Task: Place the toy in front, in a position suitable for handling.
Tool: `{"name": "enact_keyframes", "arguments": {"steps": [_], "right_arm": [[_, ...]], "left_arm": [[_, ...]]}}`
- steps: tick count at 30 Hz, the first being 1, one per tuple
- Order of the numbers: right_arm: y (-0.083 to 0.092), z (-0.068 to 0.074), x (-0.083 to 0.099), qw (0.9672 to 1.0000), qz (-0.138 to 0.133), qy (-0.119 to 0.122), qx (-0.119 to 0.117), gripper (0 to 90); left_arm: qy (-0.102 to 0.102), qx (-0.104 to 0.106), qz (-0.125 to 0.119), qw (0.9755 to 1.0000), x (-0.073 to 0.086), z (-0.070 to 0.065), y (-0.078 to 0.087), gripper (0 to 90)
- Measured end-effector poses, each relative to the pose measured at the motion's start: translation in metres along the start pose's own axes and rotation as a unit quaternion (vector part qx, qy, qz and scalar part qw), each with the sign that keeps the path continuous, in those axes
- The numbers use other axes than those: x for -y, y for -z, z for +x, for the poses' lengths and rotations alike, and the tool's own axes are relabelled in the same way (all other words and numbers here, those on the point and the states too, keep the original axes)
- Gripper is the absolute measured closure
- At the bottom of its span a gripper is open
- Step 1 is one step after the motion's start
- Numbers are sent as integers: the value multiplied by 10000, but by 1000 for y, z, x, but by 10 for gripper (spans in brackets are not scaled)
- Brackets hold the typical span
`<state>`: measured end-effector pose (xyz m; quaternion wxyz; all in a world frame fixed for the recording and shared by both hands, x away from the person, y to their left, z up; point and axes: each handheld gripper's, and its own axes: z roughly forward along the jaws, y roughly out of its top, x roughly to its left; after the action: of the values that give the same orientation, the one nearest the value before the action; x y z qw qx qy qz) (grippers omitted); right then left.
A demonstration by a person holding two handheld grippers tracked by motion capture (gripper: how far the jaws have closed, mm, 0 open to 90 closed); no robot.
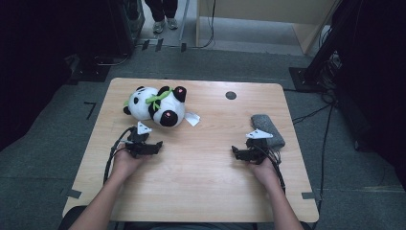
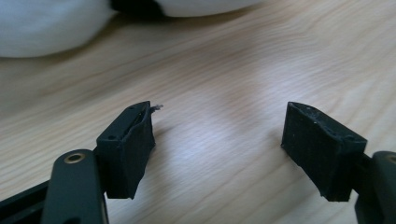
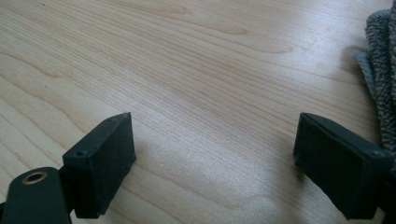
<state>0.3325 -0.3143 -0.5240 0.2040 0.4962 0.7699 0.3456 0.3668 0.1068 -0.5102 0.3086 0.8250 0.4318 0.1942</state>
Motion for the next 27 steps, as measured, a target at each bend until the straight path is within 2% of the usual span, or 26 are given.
{"name": "enact_keyframes", "arguments": {"steps": [2,7,9,10,12,14,15,17,18,21,24,26,27], "right_arm": [[0,0,0,10000,-1,-5,3,126],[0,0,0,10000,3,-15,8,126],[0,0,0,10000,8,-12,9,126],[0,0,0,10000,5,-13,10,126],[0,0,0,10000,3,-2,10,126],[0,0,0,10000,5,-2,13,126],[0,0,0,10000,6,-2,13,126],[0,0,0,10000,6,-3,13,126],[0,0,0,10000,7,-2,13,126],[0,0,0,10000,8,-4,11,126],[0,0,0,10000,8,-6,11,126],[0,0,0,10000,7,-6,11,126],[0,0,0,10000,8,-5,13,126]], "left_arm": [[-68,-57,21,10000,-1,1,1,250],[64,157,312,9994,-6,7,1,257],[34,171,303,9994,-6,7,2,257],[-51,106,247,9996,-7,7,5,257],[-42,130,230,9996,-9,8,9,260],[-56,168,347,9992,-11,9,12,378],[-50,210,355,9991,-11,10,13,385],[-23,255,345,9991,-12,11,14,374],[52,309,328,9990,-12,12,15,374],[233,365,71,9990,-14,14,20,399],[538,532,29,9971,-18,19,22,432],[492,514,88,9974,-22,21,22,426],[374,550,46,9978,-28,24,24,419]]}}
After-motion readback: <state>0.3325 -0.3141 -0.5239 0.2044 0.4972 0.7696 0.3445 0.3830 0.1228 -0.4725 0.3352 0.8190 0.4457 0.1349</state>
